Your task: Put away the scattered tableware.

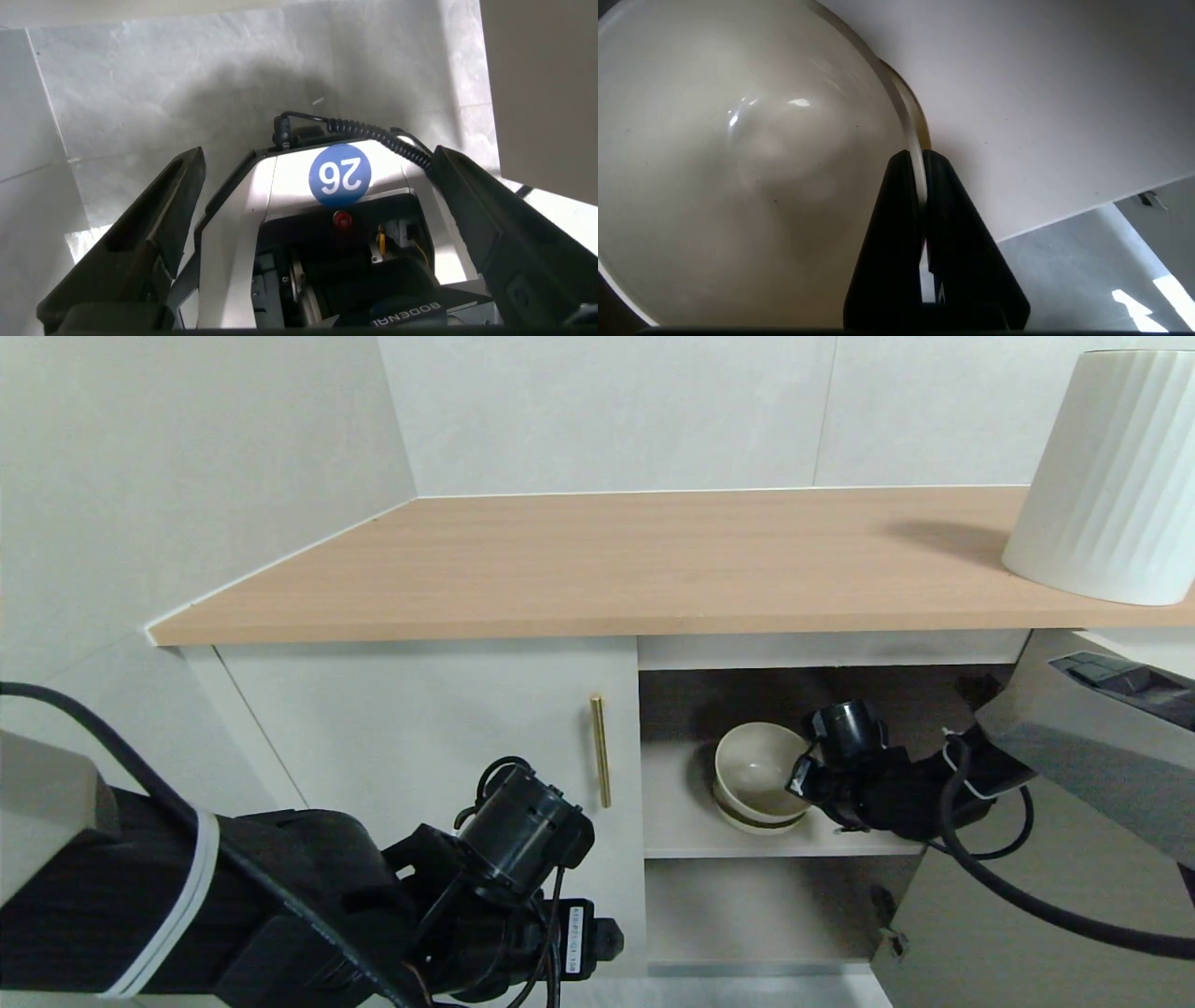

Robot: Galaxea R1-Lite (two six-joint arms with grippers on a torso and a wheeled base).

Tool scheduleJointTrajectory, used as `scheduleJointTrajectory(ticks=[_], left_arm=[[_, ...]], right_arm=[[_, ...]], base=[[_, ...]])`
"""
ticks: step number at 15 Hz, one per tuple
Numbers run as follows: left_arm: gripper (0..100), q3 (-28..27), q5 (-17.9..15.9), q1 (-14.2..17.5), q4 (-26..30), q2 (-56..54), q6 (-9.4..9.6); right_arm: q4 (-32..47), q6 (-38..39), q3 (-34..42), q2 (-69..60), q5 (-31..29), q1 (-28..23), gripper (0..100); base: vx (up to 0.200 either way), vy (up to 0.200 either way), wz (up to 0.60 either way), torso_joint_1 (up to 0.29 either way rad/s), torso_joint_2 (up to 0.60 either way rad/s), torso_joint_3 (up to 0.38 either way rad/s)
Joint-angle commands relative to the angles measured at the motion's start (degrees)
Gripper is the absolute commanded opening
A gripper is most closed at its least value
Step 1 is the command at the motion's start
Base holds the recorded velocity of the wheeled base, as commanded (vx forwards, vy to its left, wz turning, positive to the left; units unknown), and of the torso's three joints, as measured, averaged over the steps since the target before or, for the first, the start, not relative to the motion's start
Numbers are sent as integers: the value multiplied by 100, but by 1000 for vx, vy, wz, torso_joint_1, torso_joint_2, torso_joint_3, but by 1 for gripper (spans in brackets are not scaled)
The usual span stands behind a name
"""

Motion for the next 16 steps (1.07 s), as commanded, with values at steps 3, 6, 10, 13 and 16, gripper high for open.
scheduleJointTrajectory(ticks=[3,6,10,13,16], left_arm=[[100,2,2,3,-1,7,-3],[100,2,2,3,-1,7,-3],[100,-6,2,3,-1,7,-3],[100,-6,2,12,-1,7,-3],[100,-6,11,39,8,-72,6]], right_arm=[[-6,-2,-32,72,-1,2,0],[-15,-37,-41,80,-1,2,0],[-23,-37,-41,107,-1,2,100],[-32,-37,-32,89,-1,11,100],[-6,-37,21,-43,-1,19,100]], base=[[0,0,0,0,0,0],[0,0,0,0,0,0],[0,0,0,0,0,0],[0,0,0,0,0,0],[0,0,0,0,0,0]])
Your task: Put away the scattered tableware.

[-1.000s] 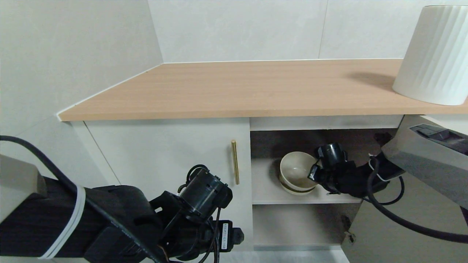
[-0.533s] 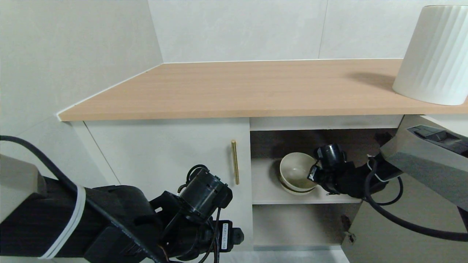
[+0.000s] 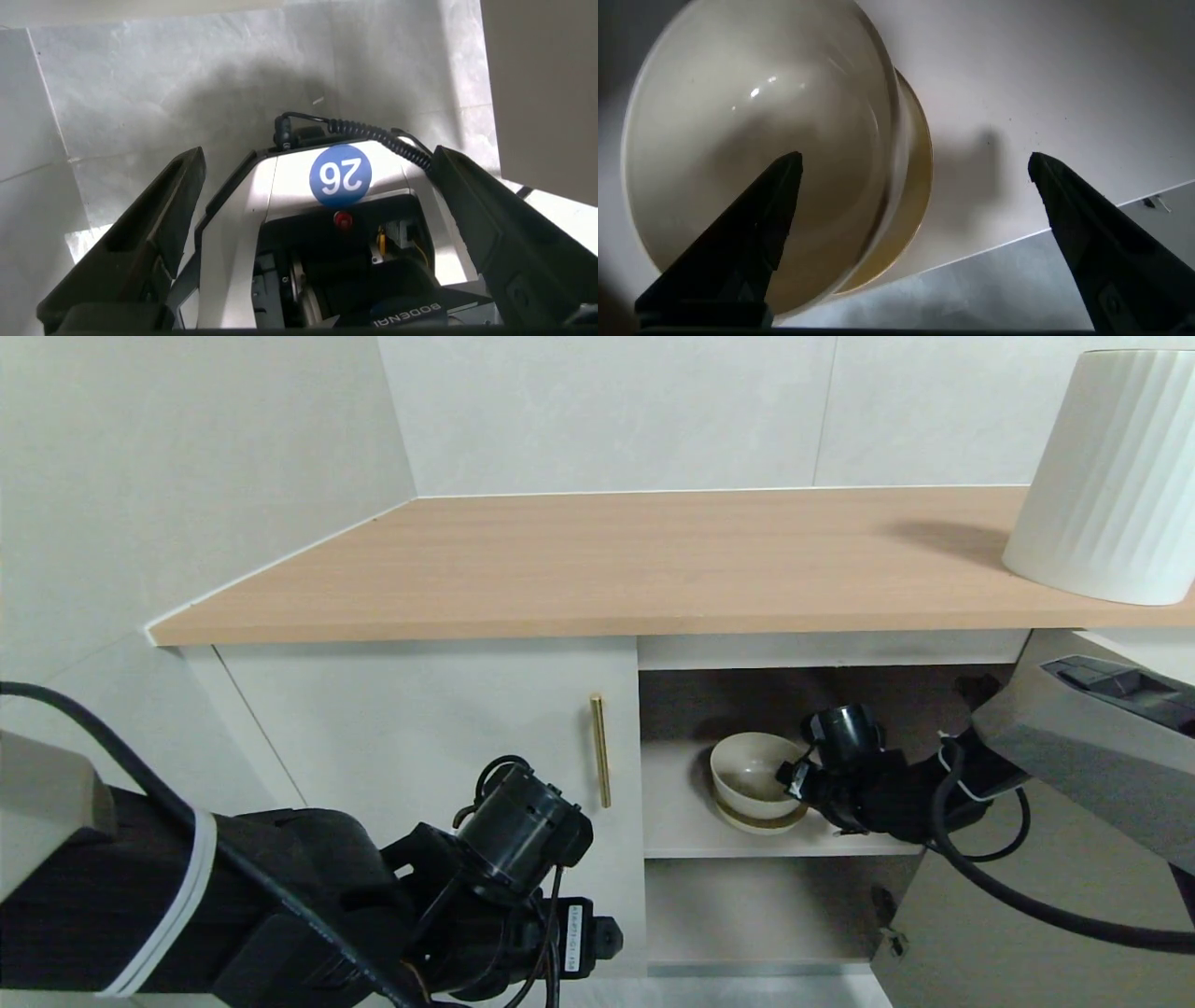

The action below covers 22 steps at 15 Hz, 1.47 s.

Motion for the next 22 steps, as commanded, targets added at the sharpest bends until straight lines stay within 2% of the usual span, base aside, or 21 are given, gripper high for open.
scheduleJointTrajectory(ticks=[1,4,7,9,10,12,14,18,22], left_arm=[[100,-4,12,59,14,-109,13],[100,-118,30,314,401,-786,127],[100,-294,258,525,1175,-1682,399],[100,-364,320,525,1491,-2113,540],[100,-400,320,525,1693,-2394,558],[100,-373,390,595,1755,-2622,566],[100,-347,522,683,1763,-2798,698],[100,-206,566,692,1755,-2974,742],[100,14,566,683,1720,-2912,812]], right_arm=[[8,-2,53,-163,-1,11,100],[8,-362,704,-963,96,257,100],[263,-1619,1662,-2184,544,415,100],[904,-1839,1961,-3055,913,608,100],[1818,-1882,1978,-3802,1124,837,100],[2680,-1856,2022,-4593,1291,1092,100],[3216,-1839,2005,-5164,1300,1250,100],[3726,-1768,2136,-5647,1300,1215,100],[3778,-1777,2189,-5630,1291,1215,100]], base=[[0,0,0,0,0,0],[0,0,0,0,0,0],[0,0,0,0,0,0],[0,0,0,0,0,0],[0,0,0,0,0,0],[0,0,0,0,0,0],[0,0,0,0,0,0],[0,0,0,0,0,0],[0,0,0,0,0,0]])
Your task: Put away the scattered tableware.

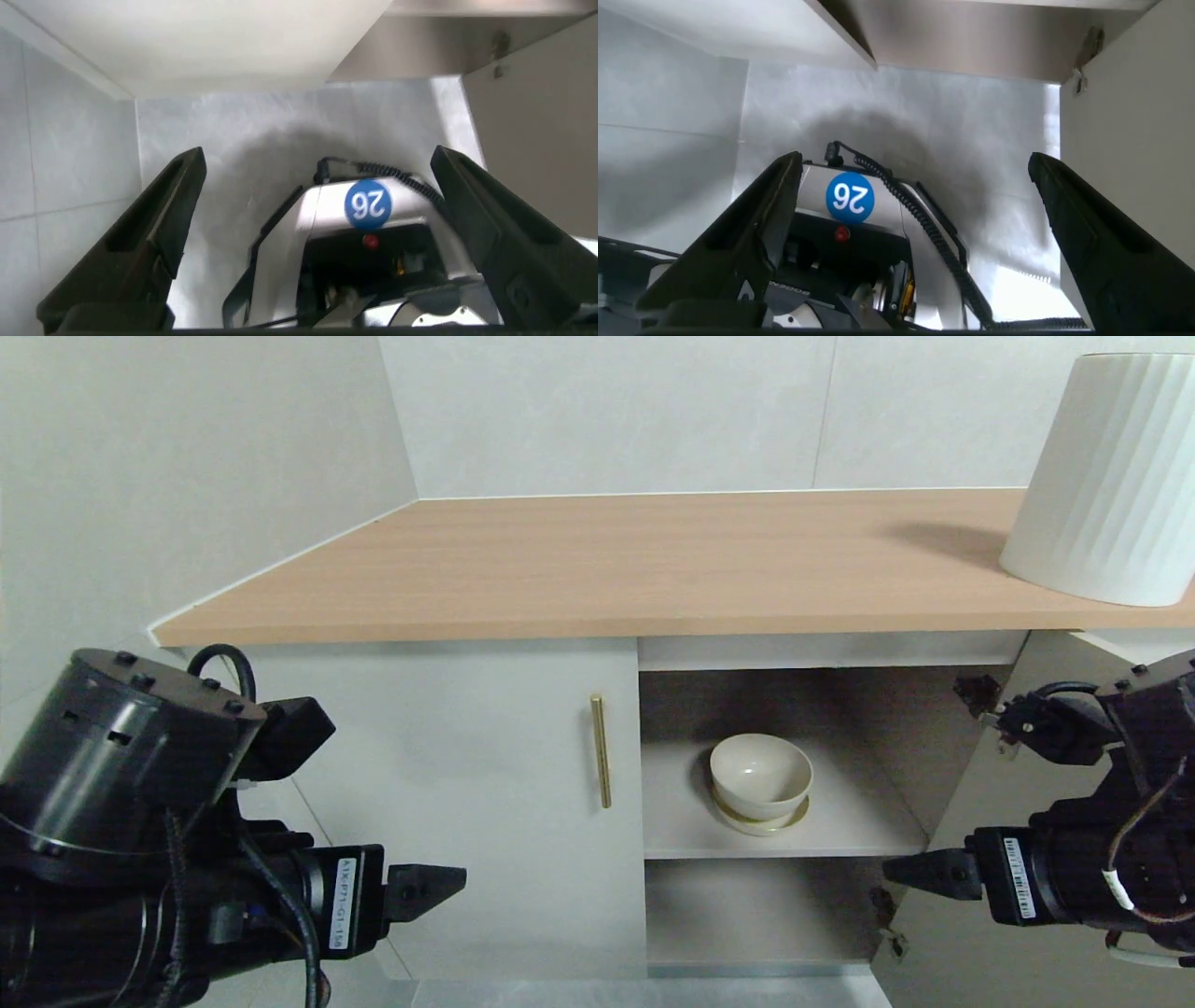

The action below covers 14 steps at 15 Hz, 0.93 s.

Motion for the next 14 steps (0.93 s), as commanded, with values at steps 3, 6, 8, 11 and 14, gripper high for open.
scheduleJointTrajectory(ticks=[3,6,8,11,14], left_arm=[[100,88,4,-17,-17,62,-1],[100,70,13,-17,-17,53,-1],[100,70,13,-17,-17,53,-1],[100,79,4,-17,-17,62,-1],[100,88,4,-17,-17,88,-1]], right_arm=[[37,-1,14,-43,-30,3,100],[239,-10,-21,-60,-30,12,100],[239,-18,-21,-60,-30,12,100],[318,-36,-3,-60,-30,3,100],[327,-45,6,-7,-30,12,100]], base=[[-200,0,0,4,-1,5],[-200,0,0,2,5,2],[-200,0,0,2,5,2],[-200,0,0,1,1,4],[-200,0,0,-1,1,2]])
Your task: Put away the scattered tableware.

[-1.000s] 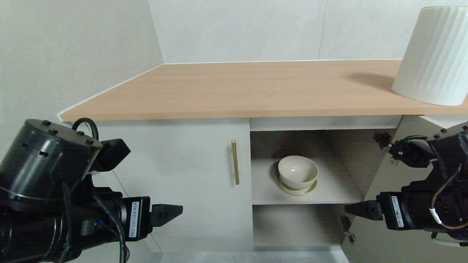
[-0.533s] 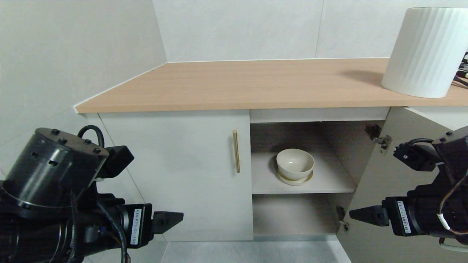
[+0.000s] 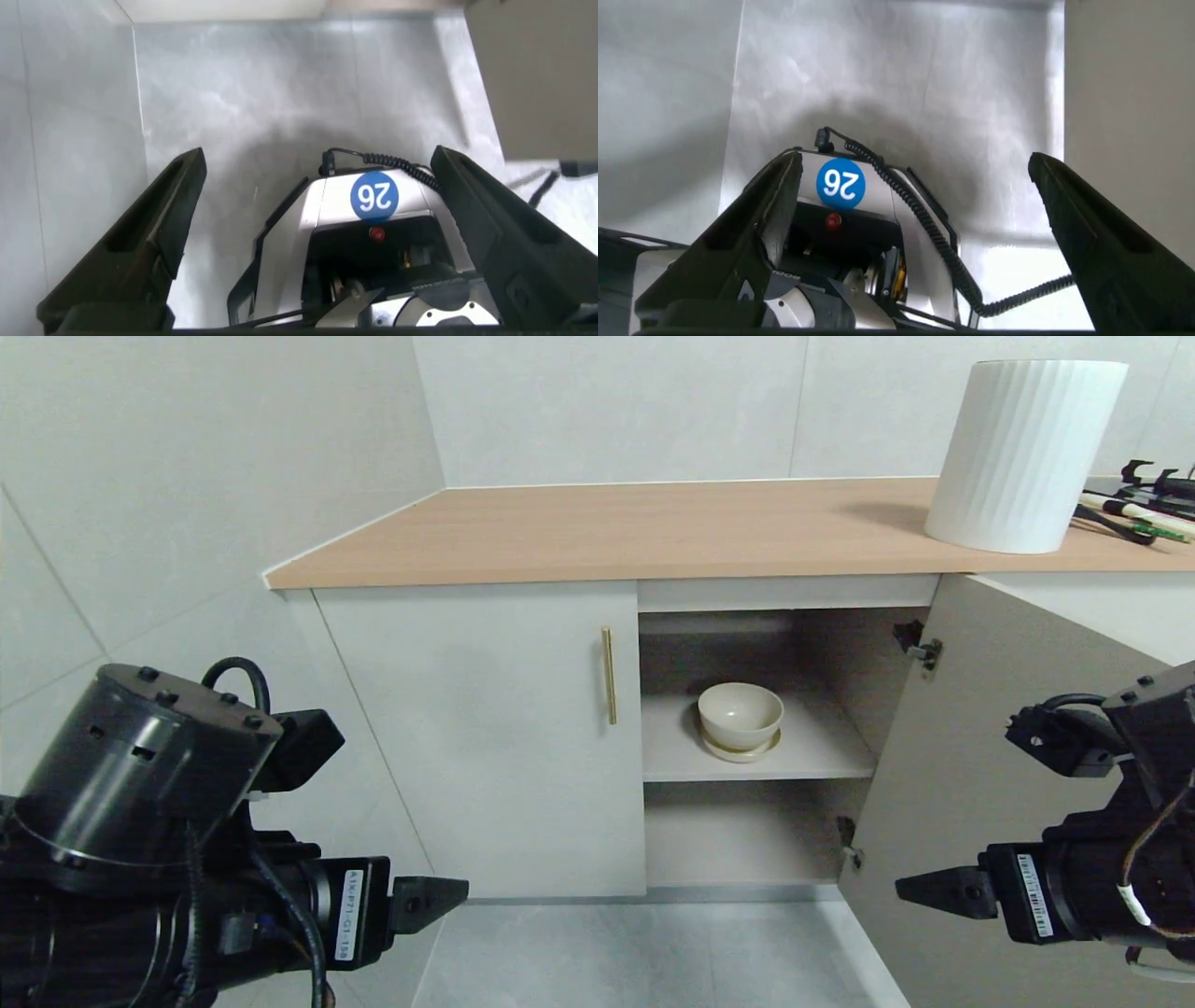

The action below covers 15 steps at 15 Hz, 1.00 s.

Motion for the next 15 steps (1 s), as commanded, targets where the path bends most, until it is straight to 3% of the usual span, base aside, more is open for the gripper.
scheduleJointTrajectory(ticks=[1,3,12,15], left_arm=[[100,1,1,0,-1,38,-3],[100,1,1,0,-1,38,-3],[100,19,1,9,-1,47,-3],[100,45,1,9,-1,38,6]], right_arm=[[-7,2,6,56,0,6,100],[-7,2,14,65,0,6,100],[134,-16,23,21,27,15,100],[854,-403,-12,-304,79,50,100]], base=[[-200,0,0,-2,-2,2],[-200,0,0,5,5,9],[0,0,0,0,0,0],[0,-200,0,1,4,2]])
